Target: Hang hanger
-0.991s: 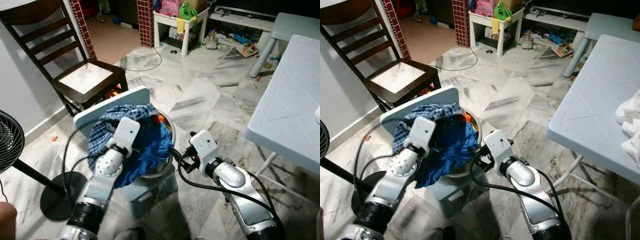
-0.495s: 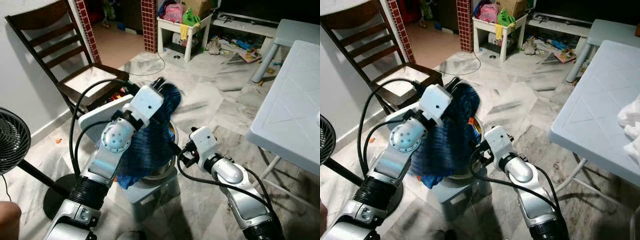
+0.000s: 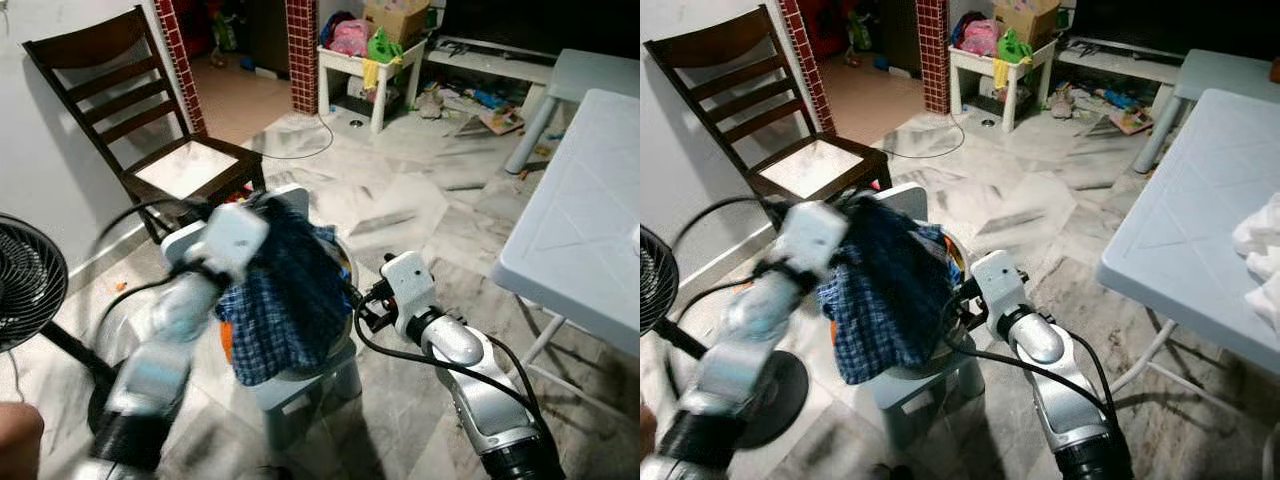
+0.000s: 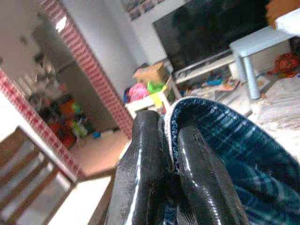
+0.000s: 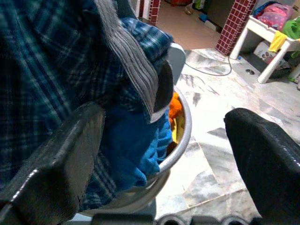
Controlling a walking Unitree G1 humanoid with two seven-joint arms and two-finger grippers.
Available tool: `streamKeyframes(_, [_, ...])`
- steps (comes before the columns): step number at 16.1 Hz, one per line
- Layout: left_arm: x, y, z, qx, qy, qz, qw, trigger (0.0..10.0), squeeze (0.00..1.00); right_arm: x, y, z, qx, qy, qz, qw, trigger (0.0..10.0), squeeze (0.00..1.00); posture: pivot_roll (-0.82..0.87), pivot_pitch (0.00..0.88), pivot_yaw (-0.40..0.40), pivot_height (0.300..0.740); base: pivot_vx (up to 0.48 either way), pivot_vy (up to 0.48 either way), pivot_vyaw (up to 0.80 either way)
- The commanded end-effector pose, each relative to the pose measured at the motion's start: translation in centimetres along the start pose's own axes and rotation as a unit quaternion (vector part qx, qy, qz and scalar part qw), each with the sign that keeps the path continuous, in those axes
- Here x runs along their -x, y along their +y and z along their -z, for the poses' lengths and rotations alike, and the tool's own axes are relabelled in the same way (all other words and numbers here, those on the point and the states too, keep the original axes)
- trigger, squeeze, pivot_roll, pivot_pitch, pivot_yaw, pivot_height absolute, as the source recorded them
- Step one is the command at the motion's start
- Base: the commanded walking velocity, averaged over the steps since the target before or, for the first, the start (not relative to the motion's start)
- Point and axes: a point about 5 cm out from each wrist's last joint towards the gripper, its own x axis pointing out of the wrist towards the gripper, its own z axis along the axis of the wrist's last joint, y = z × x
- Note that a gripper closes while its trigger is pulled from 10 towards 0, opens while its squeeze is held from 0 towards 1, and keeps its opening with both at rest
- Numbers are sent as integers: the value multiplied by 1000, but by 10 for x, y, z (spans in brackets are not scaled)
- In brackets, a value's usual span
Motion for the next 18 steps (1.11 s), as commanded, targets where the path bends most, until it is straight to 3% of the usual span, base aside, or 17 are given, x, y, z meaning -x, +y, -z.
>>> streamKeyframes(1, [11,5,4,5,14,-14,1000,0,0,-1,-9,-5,-13,-16,19,1000,10000,0,-12,26,24,740,0,0,0])
streamKeyframes(2, [17,8,6,10,22,-30,999,0,0,-1,-13,-8,-29,-25,34,999,10000,0,-3,18,23,740,0,0,0])
streamKeyframes(3, [29,11,11,29,43,-64,997,1333,0,0,-24,-15,-61,-42,64,995,10000,0,1,15,22,740,0,0,0])
streamKeyframes(5, [40,8,16,38,65,-98,992,4902,0,2,-35,-16,-94,-52,93,990,10000,0,18,1,15,740,0,0,0])
streamKeyframes(6, [49,2,15,42,72,-104,991,8510,0,5,-44,-16,-122,-57,121,983,10000,0,24,0,14,740,0,0,0])
streamKeyframes(7, [52,-2,16,45,76,-108,990,10000,0,7,-48,-16,-136,-61,136,980,10000,0,28,0,17,740,0,0,0])
streamKeyframes(8, [61,-9,22,67,96,-123,986,10000,0,10,-54,-12,-164,-64,161,971,10000,0,23,0,23,740,0,0,0])
streamKeyframes(11, [74,-31,30,127,113,-131,977,10000,0,23,-59,-6,-161,-64,191,966,10000,0,-8,0,45,740,0,0,0])
streamKeyframes(13, [80,-34,32,122,114,-142,976,10000,0,32,-67,-2,-157,-63,211,963,10000,0,-14,0,47,740,0,0,0])
streamKeyframes(16, [86,-28,38,143,132,-170,966,10000,0,40,-75,5,-88,-42,236,967,10000,0,-9,0,50,740,0,0,0])
streamKeyframes(18, [87,-27,40,143,145,-181,962,10000,0,43,-80,11,-117,-31,253,960,10000,0,-23,0,51,740,0,0,-331])
